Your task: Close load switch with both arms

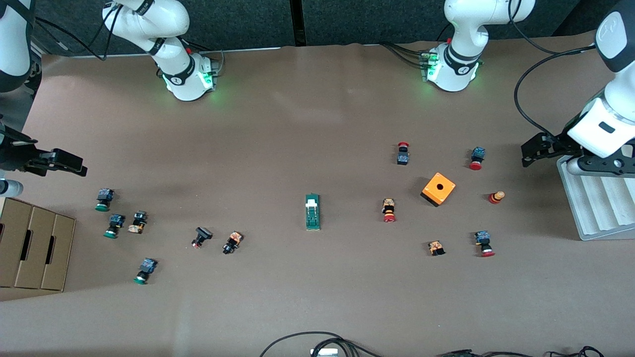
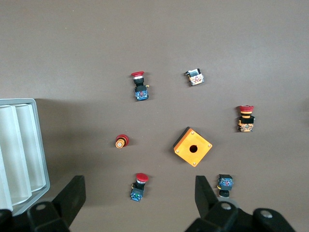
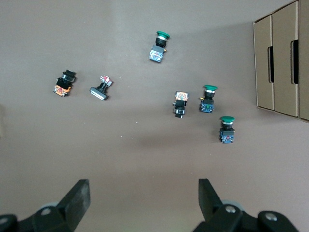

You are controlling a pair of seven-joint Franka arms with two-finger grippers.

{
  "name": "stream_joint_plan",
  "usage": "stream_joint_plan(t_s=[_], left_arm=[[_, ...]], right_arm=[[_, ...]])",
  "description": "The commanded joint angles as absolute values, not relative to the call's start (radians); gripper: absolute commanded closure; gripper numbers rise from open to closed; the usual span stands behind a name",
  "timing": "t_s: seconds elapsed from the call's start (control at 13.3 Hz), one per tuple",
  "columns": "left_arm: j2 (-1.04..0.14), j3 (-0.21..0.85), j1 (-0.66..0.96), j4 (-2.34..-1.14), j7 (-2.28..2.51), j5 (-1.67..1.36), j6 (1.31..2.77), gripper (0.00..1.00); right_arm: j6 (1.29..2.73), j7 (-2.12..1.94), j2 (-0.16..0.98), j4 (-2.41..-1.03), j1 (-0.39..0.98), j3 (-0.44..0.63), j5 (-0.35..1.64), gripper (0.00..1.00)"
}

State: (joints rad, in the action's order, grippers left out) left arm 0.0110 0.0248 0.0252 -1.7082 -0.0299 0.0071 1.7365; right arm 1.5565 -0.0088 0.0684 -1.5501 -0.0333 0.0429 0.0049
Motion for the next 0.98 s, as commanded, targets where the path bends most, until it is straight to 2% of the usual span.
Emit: stream_joint_plan(t_s=[0.0, 0.45, 0.9], left_arm=[[-0.006, 0.02, 0.028, -1.671, -0.026, 0.02, 1.72, 0.0], [-0.006, 0.02, 0.028, -1.669, -0.026, 0.021, 1.72, 0.0], [-0.006, 0.021, 0.029, -1.669, -0.026, 0.021, 1.72, 0.0]], right_arm=[[1.549, -0.018, 0.061, -1.559, -0.035, 0.044, 0.021, 0.0], [1.551, -0.018, 0.069, -1.554, -0.037, 0.044, 0.021, 0.0], [1.568, -0.017, 0.124, -1.536, -0.037, 0.048, 0.043, 0.0]])
